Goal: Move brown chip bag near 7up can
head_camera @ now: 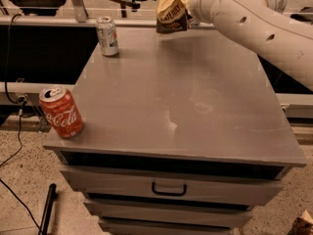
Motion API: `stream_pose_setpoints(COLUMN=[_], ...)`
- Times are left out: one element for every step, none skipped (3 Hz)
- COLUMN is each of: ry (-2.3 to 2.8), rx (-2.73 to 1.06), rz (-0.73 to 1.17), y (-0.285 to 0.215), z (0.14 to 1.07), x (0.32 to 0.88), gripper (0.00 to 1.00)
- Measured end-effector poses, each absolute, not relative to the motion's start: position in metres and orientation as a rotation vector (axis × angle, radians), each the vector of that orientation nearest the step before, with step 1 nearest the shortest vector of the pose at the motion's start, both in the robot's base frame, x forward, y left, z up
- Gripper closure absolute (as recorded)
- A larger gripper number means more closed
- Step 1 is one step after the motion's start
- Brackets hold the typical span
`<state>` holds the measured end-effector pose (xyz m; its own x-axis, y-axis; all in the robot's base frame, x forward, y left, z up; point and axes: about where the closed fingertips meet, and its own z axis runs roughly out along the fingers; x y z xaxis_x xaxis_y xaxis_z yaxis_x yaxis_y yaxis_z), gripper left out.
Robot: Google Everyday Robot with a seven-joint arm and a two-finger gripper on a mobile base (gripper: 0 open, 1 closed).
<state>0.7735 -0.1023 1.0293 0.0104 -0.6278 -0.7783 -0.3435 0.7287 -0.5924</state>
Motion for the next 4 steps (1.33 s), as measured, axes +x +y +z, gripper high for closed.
stream_pose_setpoints(ry=[1.616, 1.671, 1.711, 1.729], rx=[-0.778, -0.728, -0.680, -0.654], rz=[-0.156, 0.022, 0.148, 0.219], y=[-0.085, -0.066, -0.056, -0.048], z=[1.021, 1.013, 1.007, 1.000], x=[0.783, 0.786, 0.788, 0.788], gripper=[1.00, 1.00, 1.00, 1.00])
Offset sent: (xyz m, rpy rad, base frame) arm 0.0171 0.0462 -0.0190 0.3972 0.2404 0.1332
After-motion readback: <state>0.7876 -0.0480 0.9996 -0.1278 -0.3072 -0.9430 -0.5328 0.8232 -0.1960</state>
